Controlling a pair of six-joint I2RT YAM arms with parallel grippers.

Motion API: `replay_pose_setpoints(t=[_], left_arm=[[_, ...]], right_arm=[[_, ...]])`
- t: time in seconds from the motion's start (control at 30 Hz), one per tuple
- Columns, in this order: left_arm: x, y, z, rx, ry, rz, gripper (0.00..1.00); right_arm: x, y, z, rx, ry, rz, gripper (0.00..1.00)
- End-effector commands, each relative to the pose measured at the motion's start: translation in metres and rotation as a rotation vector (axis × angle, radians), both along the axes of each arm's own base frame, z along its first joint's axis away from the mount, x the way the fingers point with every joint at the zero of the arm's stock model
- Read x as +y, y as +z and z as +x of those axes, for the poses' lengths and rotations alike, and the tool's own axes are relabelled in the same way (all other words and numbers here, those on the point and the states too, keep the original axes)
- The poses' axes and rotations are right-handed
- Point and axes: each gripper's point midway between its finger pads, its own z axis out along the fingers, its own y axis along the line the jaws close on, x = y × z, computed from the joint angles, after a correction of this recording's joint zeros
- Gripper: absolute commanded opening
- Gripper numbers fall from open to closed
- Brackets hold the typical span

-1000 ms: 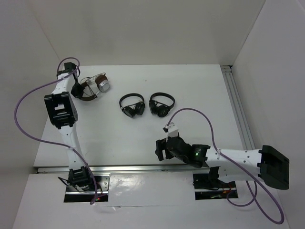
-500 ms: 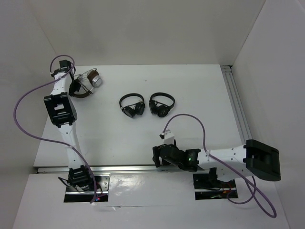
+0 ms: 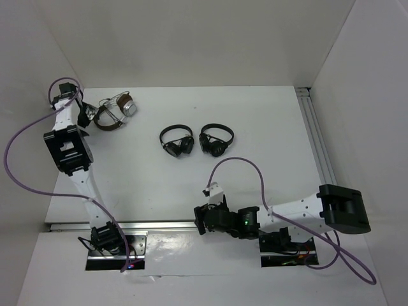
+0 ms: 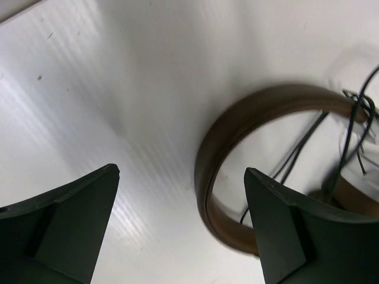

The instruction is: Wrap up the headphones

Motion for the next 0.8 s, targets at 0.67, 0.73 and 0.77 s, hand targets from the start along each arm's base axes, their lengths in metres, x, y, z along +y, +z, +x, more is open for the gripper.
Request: replay_pose_setpoints(t=[0.67, 0.73, 0.77], left_arm=[[-0.235, 0.175, -0.182, -0.416, -0.510, 0.028, 1.00], [-0.252, 0.172, -0.208, -0.420, -0.591, 0.085, 1.00], [-0.269, 0.193, -0.226, -0.507, -0.658, 0.103, 1.00]], right_arm=[[-0.034, 0.223, 0.014, -0.299, -0.163, 0.164, 1.00], [-0.053, 0.228, 0.016, -0.291, -0.184, 0.125, 1.00], [-0.061, 0.244, 0.019, -0.290, -0.210, 0.150, 1.00]])
